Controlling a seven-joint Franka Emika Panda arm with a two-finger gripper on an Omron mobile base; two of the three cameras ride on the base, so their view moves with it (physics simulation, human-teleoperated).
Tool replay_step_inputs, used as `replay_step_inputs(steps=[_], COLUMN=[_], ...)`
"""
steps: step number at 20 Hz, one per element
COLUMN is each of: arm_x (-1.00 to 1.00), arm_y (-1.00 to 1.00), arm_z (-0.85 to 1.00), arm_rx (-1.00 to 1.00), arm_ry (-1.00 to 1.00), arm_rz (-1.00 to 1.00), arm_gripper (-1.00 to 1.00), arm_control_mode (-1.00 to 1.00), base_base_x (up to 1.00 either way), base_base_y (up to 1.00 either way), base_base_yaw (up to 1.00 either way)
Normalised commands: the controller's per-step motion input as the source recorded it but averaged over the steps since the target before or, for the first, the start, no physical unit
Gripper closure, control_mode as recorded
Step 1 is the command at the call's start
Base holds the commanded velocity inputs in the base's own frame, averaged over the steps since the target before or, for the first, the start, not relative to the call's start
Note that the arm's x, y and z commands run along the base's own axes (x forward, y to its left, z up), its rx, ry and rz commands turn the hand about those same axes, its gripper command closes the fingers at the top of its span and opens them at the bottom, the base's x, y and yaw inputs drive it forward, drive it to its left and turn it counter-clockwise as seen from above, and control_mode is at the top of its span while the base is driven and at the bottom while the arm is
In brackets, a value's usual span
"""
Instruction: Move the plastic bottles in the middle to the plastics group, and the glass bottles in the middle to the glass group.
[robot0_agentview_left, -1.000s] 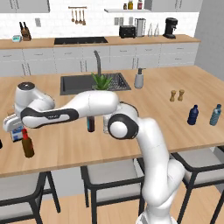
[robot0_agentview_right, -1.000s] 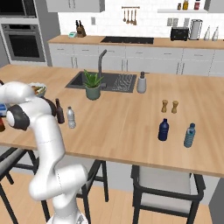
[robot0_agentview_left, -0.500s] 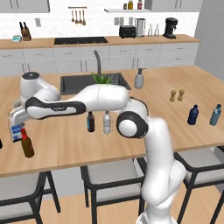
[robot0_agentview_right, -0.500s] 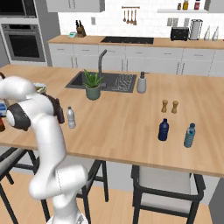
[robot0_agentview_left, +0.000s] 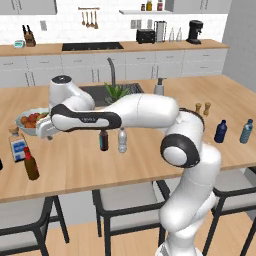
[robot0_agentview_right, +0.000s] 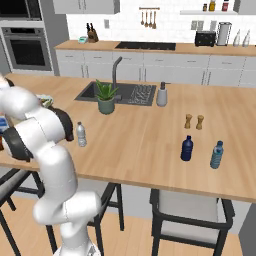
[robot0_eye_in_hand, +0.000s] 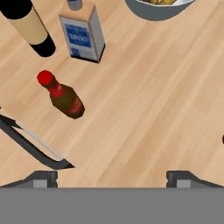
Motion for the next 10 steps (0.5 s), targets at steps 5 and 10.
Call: replay_step_inputs(steps=[5, 10], arm_x=[-0.07, -0.02], arm_y=[-1.0, -1.0], arm_z=[0.0, 0.03], arm_rx=[0.12, 0.09], arm_ry=[0.0, 0.0], arm_rz=[-0.09, -0.07], arm_gripper=[-1.0, -1.0], arm_control_mode=[-1.0, -1.0], base_base_x=[0.0, 0.0], base_base_y=[0.0, 0.0], base_base_yaw=[0.0, 0.0])
